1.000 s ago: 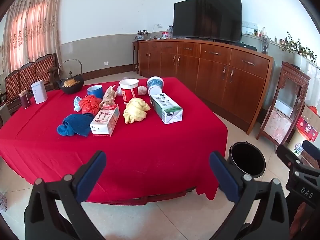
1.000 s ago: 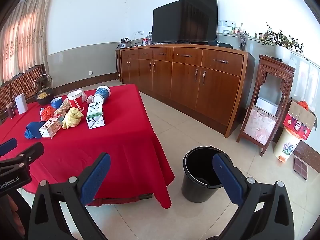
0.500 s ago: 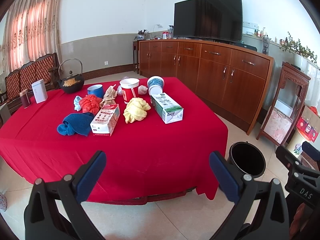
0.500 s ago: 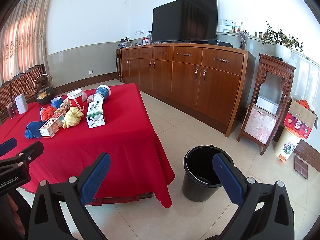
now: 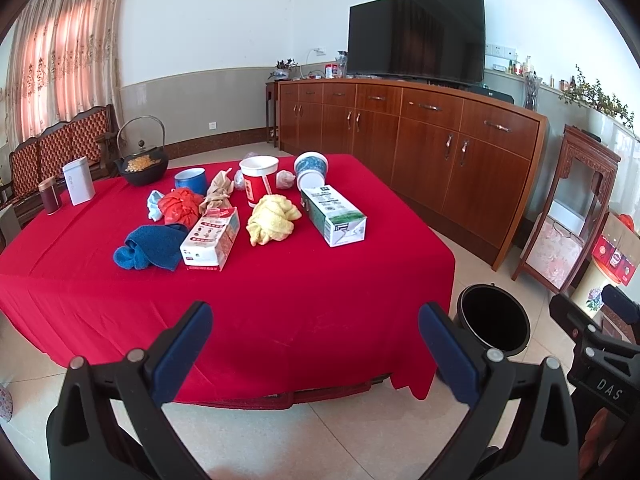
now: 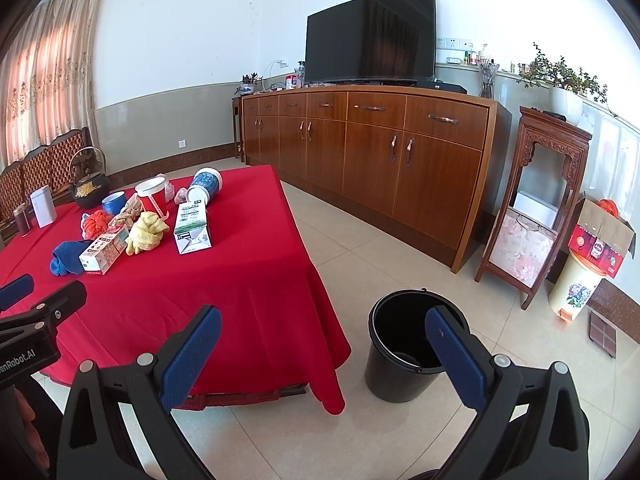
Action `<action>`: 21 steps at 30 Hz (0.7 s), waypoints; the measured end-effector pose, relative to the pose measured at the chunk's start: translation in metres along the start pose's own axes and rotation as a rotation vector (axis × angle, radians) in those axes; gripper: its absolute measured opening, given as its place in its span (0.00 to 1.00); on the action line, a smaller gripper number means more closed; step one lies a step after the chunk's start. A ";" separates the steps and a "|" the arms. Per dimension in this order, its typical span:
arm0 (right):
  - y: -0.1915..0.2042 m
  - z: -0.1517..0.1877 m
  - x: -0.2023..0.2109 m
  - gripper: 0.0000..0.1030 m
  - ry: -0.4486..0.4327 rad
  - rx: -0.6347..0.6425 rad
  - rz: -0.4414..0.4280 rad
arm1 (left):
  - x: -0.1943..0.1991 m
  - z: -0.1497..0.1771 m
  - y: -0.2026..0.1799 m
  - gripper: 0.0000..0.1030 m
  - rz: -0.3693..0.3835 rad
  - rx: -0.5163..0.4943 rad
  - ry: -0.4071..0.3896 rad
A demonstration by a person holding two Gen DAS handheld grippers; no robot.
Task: Collect trash
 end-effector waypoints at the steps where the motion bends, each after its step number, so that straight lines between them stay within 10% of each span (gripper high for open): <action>1: 0.000 0.000 0.001 1.00 -0.001 0.001 0.002 | 0.000 0.000 0.000 1.00 0.000 0.000 0.000; 21: -0.001 0.001 0.002 1.00 0.003 -0.005 -0.002 | 0.001 0.001 -0.003 1.00 0.004 0.001 -0.002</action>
Point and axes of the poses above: each gripper's, at about its wrist camera, not at the fingertips, and x roughly against the way its jaws point, y to its left, z to its underside, the point moved 8 cm from there along -x, roughly the way its jaws point, and after that the axes turned 3 degrees about -x, right-handed, at the moved point
